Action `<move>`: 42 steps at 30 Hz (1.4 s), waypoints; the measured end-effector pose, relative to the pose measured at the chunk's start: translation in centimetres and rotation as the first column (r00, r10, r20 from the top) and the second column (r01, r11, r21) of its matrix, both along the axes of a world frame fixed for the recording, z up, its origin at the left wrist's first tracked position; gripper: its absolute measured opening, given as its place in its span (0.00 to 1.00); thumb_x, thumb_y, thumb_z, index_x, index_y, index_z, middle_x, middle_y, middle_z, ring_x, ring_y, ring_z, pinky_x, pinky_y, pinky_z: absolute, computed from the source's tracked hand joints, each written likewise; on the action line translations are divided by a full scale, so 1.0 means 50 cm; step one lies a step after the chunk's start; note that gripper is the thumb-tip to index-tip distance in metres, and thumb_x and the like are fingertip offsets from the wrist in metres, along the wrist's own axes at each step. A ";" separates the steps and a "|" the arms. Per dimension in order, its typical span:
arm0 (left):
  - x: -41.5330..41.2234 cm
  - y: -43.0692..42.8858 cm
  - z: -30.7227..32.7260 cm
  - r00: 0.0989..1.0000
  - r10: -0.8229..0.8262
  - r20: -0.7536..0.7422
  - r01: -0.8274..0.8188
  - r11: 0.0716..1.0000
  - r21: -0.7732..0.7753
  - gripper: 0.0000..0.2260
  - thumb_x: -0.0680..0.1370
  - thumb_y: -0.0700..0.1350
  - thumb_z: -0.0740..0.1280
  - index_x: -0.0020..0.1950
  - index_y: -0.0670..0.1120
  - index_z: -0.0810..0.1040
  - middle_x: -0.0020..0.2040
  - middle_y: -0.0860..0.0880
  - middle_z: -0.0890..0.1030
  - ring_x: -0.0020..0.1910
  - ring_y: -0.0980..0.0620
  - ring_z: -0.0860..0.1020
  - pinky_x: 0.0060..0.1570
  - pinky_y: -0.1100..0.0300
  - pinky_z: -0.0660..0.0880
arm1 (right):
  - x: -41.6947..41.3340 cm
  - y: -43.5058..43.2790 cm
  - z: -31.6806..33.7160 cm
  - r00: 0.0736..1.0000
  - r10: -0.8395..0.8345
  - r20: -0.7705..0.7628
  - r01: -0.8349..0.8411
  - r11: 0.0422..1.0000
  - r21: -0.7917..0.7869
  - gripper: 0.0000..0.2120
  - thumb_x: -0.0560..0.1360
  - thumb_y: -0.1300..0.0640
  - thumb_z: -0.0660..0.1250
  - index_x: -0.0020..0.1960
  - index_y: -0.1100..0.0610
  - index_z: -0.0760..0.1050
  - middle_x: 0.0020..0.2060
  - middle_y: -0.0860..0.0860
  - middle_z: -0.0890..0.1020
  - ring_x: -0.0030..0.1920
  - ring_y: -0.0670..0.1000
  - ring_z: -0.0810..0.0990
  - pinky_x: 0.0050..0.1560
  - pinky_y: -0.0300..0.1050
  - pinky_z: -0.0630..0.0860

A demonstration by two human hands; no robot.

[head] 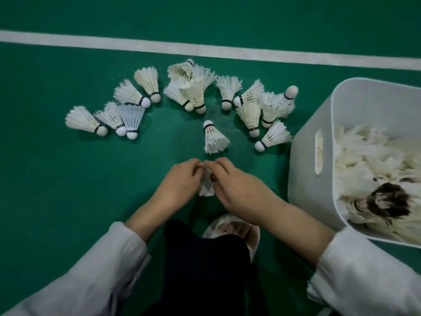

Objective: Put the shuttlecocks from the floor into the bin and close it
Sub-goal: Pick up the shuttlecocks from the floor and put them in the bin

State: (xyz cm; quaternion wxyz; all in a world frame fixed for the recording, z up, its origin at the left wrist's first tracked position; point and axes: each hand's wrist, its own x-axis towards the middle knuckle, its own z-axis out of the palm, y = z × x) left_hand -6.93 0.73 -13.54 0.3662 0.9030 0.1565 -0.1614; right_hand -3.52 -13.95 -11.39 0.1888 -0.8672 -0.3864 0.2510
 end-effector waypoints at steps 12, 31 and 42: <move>0.087 -0.028 -0.035 0.996 -0.016 0.086 0.022 0.997 -0.076 0.15 0.80 0.54 0.56 0.55 0.49 0.78 0.42 0.48 0.81 0.41 0.49 0.77 0.40 0.64 0.70 | 0.051 -0.022 -0.028 0.988 0.028 0.151 0.011 0.968 -0.250 0.20 0.74 0.68 0.56 0.66 0.64 0.63 0.63 0.59 0.68 0.59 0.59 0.69 0.59 0.52 0.71; 0.134 0.005 -0.083 0.964 0.014 0.265 -0.098 0.946 0.307 0.11 0.76 0.46 0.66 0.53 0.40 0.78 0.54 0.40 0.76 0.52 0.39 0.75 0.49 0.48 0.72 | 0.204 -0.251 0.307 0.837 -0.525 0.154 0.487 0.844 0.226 0.04 0.74 0.53 0.67 0.41 0.48 0.74 0.38 0.43 0.76 0.37 0.40 0.76 0.40 0.27 0.71; 0.126 -0.098 0.131 0.869 -0.049 0.492 0.037 0.999 0.034 0.06 0.76 0.47 0.64 0.43 0.59 0.71 0.40 0.64 0.76 0.40 0.70 0.75 0.42 0.74 0.69 | 0.116 -0.414 0.209 0.586 -0.795 -0.160 0.808 0.558 0.189 0.05 0.72 0.52 0.69 0.38 0.49 0.76 0.35 0.45 0.80 0.35 0.44 0.77 0.37 0.40 0.73</move>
